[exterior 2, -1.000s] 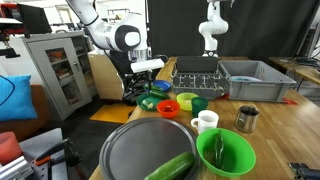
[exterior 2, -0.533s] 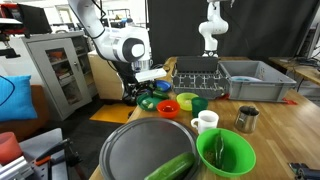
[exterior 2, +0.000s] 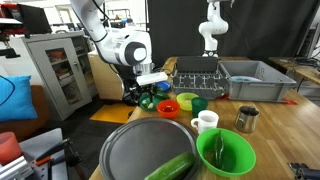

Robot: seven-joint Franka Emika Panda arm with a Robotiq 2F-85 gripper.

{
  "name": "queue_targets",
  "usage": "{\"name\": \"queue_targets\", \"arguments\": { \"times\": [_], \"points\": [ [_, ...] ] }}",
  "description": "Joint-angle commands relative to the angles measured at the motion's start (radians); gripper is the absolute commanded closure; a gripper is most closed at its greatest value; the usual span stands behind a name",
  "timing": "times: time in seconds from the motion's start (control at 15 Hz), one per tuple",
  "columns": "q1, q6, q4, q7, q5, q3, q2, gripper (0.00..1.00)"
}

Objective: Take the cut cucumber on the green plate and put it in the green bowl

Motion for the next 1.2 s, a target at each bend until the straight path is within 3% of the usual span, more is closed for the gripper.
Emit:
{"name": "queue_targets", "arguments": {
  "times": [0.0,0.2,0.4,0.67,0.93,1.13],
  "points": [
    [-0.023,-0.004,0.014,0.018,-0.022,0.018,0.013,0.53],
    [-0.028,0.000,0.012,0.017,-0.017,0.021,0.011,0.75],
    [-0.029,0.011,0.006,0.025,-0.016,0.021,0.005,0.74],
    [-0.033,0.071,-0.025,0.073,-0.018,0.012,-0.041,0.83],
    [-0.055,0.187,-0.109,0.139,0.004,0.032,-0.150,0.83],
    [-0.026,0.288,-0.231,0.292,-0.027,-0.021,-0.283,0.83]
  ]
}}
